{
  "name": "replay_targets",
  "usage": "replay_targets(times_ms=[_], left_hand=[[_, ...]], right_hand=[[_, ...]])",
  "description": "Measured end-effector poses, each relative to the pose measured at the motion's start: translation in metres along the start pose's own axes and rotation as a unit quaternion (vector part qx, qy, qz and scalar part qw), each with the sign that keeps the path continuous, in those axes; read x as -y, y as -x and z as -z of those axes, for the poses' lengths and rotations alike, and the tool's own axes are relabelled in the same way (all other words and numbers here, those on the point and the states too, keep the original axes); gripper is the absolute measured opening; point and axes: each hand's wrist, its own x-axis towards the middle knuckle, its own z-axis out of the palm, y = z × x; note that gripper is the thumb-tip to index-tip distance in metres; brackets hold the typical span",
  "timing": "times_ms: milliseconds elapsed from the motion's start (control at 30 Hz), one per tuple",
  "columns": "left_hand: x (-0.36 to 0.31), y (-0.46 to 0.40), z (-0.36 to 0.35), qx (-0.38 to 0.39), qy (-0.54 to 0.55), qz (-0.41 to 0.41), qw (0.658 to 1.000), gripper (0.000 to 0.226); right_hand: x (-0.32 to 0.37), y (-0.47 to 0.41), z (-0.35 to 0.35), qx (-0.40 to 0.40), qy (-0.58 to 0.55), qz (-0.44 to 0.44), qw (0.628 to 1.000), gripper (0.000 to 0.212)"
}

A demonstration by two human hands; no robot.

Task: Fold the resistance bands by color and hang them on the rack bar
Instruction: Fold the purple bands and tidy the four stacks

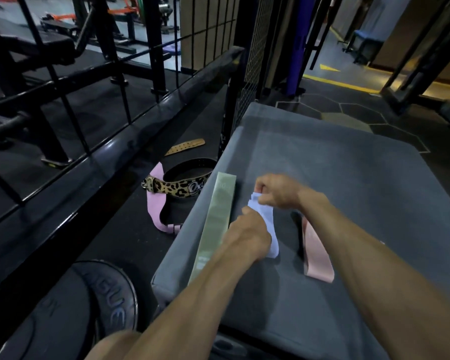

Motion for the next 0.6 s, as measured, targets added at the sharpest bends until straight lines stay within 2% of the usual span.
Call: replay_targets(times_ms=[100,267,433,600], left_hand=[[-0.003,0.001,0.000,0.011,-0.024,0.006,1.000,0.047],[-0.007,0.012,0.004,-0.001,-0.051,0.004,0.999,0.041],[-0.011,0.023,0.010,0.009,-0.108,-0.011,0.994,0.047],[-0.014,0.036,0.020,-0.003,-0.103,-0.037,0.994,0.044]], right_hand=[[-0.006,0.000,-0.013,-0.023,-0.019,0.012,0.999,0.019],[-0.013,0.003,-0.016,0.011,-0.116,-0.040,0.992,0.030],[-0.018,0.002,-0.010,0.035,-0.153,-0.050,0.986,0.022],[-0.020,-0.002,-0.002,0.088,-0.168,-0.057,0.980,0.014]])
